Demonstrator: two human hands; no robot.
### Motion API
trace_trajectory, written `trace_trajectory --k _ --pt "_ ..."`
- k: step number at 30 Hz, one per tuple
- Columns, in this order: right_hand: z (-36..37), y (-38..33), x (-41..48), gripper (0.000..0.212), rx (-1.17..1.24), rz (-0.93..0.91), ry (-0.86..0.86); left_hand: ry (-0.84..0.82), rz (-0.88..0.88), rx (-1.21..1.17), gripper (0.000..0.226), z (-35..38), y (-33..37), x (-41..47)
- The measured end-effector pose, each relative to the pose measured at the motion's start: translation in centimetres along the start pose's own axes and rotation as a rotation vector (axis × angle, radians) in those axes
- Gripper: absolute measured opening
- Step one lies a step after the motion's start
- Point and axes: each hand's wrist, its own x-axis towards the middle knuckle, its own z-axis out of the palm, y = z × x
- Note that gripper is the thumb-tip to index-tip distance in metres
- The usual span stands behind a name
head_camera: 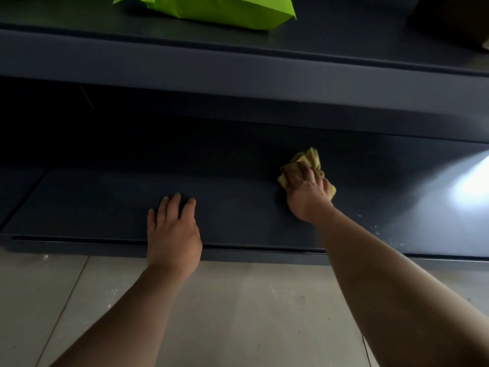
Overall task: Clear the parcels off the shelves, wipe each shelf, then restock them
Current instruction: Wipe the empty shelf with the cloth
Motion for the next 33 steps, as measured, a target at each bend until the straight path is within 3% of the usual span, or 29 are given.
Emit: trace_trajectory --k 5,12,17,24,29,33 --pt "0.6 -1.7 -1.9 0.06 -0.043 0.023 0.008 -0.012 -0.018 -0.003 0.046 0.0 0.3 0.2" --pt "3.0 -8.8 -6.7 0.062 -0.084 -0.314 0.032 -0.042 0.007 -0.017 0.047 -0.9 0.0 0.2" --pt "3.6 -6.0 -10.2 0.049 -0.057 -0.515 0.142 -0.161 0.019 0.022 0.05 -2.2 0.0 0.5" --pt "2.7 -0.8 -12.5 0.049 -0.112 -0.439 0.068 -0.282 0.128 0.081 0.051 -3.8 0.7 -0.2" --pt "2.6 -2.2 -12.6 0.051 -0.144 -0.399 0.069 -0.299 0.122 0.035 0.054 -3.7 0.6 0.2" --pt "3.1 -5.4 -12.8 0.057 -0.199 -0.506 0.043 -0.283 0.111 0.061 0.057 -3.9 1.3 0.1"
